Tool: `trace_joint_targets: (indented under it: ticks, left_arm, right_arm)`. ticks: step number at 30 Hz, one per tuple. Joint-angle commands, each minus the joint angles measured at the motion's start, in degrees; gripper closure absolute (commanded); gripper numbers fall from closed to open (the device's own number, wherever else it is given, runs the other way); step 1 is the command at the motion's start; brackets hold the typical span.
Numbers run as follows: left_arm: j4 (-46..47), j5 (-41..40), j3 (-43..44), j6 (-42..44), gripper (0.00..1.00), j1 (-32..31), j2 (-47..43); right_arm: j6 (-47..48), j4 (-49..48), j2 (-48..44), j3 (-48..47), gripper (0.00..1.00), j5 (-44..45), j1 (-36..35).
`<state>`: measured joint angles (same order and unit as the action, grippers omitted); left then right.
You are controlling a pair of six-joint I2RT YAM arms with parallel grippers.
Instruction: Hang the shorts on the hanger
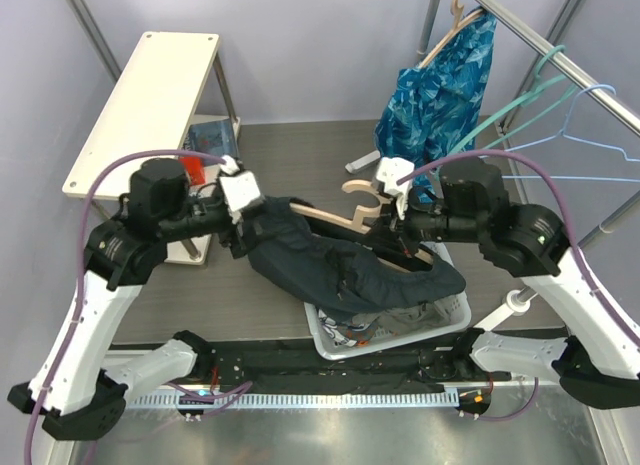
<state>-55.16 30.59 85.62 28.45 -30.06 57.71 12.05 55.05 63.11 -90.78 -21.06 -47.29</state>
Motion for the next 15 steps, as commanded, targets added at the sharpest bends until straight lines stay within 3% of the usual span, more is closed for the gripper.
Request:
trace_joint_targets:
  ticks: [1,6,8,10,15]
  left_arm:
    - [20.57,-5.88,-2.47,-18.23,0.14,4.57,-3.13]
    - [23.34,-12.31,1.1,-27.98,0.14,4.58,-1.39]
    - [22.11,-7.49,3.13,-28.18,0.17,4.49,-0.33]
    - [21.67,-3.45,3.67,-30.98,0.17,4.4,0.73]
    - [20.88,10.71,6.92,-33.55,0.21,1.78,3.54]
  right_arm:
    - [-5.98,-3.54,-2.9,-3.78,0.99,7.96,0.88]
    - [-17.29,-6.09,-2.03,-6.59,0.99,12.86,3.16]
    - [-26.5,-5.57,0.07,-9.39,0.99,23.04,3.87]
    - [-31.28,-5.65,1.48,-11.42,0.99,27.89,4.66]
    - [-42.98,-6.97,2.63,-13.98,0.99,27.12,7.2]
